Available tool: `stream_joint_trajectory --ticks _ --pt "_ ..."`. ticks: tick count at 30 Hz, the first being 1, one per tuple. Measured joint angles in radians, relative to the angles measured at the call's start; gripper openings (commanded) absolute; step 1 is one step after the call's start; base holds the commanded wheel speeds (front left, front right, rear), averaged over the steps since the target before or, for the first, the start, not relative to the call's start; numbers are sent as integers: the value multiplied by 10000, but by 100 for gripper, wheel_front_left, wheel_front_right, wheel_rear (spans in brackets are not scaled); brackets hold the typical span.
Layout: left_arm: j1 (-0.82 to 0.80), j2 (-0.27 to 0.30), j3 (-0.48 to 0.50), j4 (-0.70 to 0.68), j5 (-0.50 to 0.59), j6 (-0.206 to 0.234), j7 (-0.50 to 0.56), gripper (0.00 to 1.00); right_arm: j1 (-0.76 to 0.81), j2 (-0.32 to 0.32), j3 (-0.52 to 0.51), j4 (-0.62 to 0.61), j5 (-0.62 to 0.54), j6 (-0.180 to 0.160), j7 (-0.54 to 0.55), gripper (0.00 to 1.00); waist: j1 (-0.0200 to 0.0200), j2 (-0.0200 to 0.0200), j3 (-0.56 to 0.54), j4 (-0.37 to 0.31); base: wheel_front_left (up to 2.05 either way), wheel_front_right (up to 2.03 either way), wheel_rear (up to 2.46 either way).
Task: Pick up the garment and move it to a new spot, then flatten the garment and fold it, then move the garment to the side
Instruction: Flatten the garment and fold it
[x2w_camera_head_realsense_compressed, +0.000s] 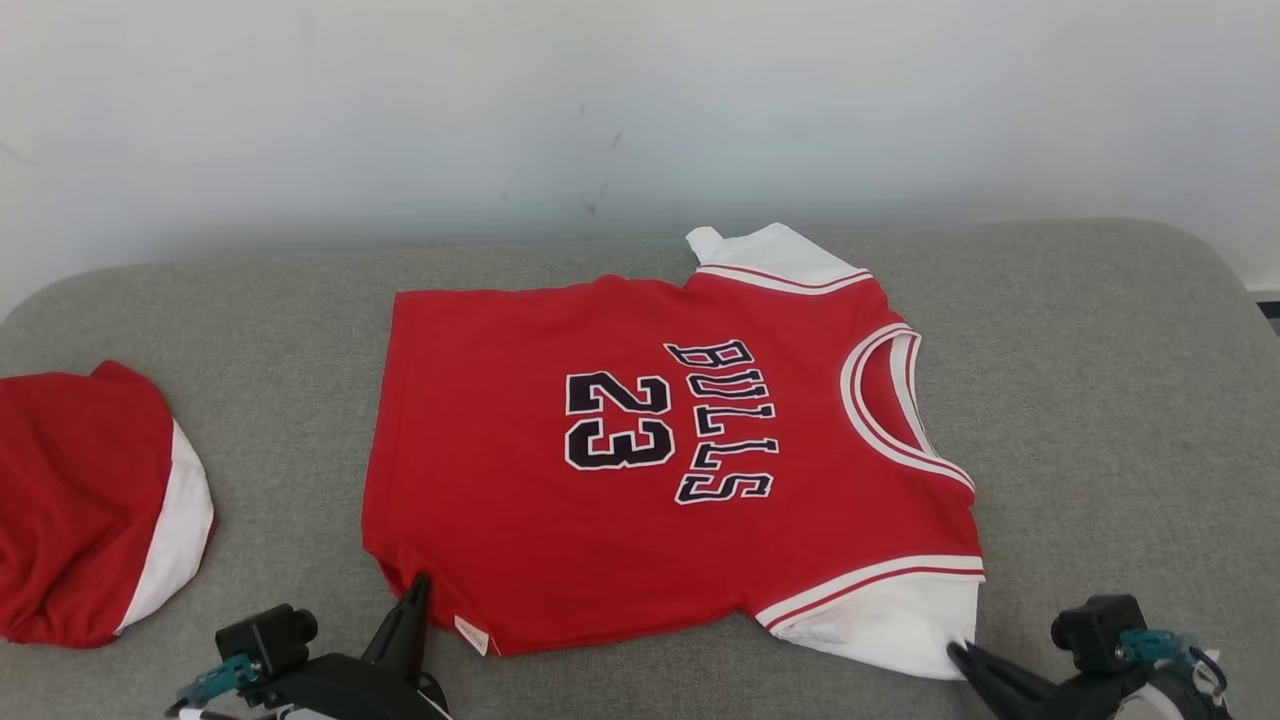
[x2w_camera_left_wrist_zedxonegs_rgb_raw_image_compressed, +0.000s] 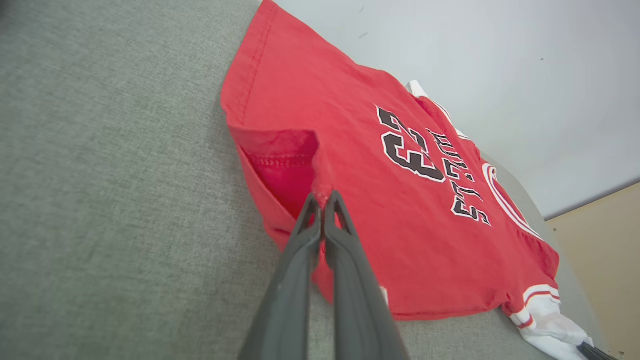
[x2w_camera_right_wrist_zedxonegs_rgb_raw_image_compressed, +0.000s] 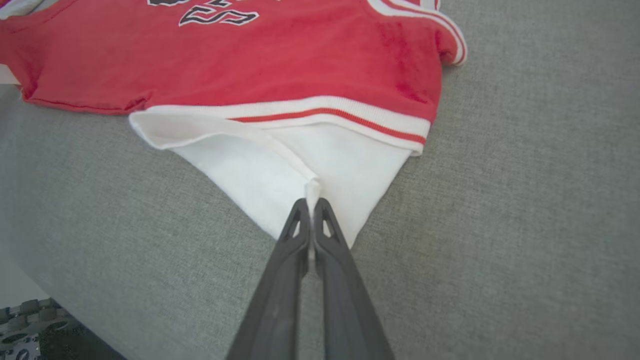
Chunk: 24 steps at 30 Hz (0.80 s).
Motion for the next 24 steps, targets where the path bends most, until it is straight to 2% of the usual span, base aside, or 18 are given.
stream_joint_trajectory --ticks 4,6,7,8,9,10,11,12,13,19,24 --pt "43 13 6 -2 0 0 0 0 280 -196 244 -357 453 0 270 0 0 0 -6 -51 0 0 0" --pt "43 29 13 2 0 0 0 0 360 -251 376 -512 637 0 393 12 -1 0 -2 -68 0 0 0" --pt "43 35 17 6 0 0 0 0 363 -268 416 -585 734 0 424 2 0 0 -6 -74 0 0 0" --pt "43 35 19 6 0 -2 0 0 362 -293 454 -681 788 0 489 2 0 0 -5 -80 0 0 0" --pt "44 36 19 6 0 -2 0 0 362 -316 483 -757 874 0 554 7 -1 0 0 -85 0 0 0" --pt "45 36 17 4 0 0 0 0 364 -334 489 -823 1035 0 570 27 -1 0 4 -88 0 0 0" --pt "51 35 17 4 2 0 0 0 365 -357 477 -894 1187 0 577 40 0 0 9 -91 0 0 0" --pt "52 29 15 4 2 0 0 0 363 -380 470 -961 1300 0 635 98 -1 0 13 -93 0 0 0" --pt "52 29 15 2 2 0 0 0 363 -412 479 -1026 1352 0 662 100 0 0 15 -94 0 0 0" --pt "61 35 31 2 13 4 0 0 365 -662 261 -1574 2224 0 658 100 -1 0 -14 -104 0 0 0" --pt "78 58 71 4 13 13 0 0 416 -779 113 -1490 2360 0 713 100 0 0 -54 -135 0 0 0"
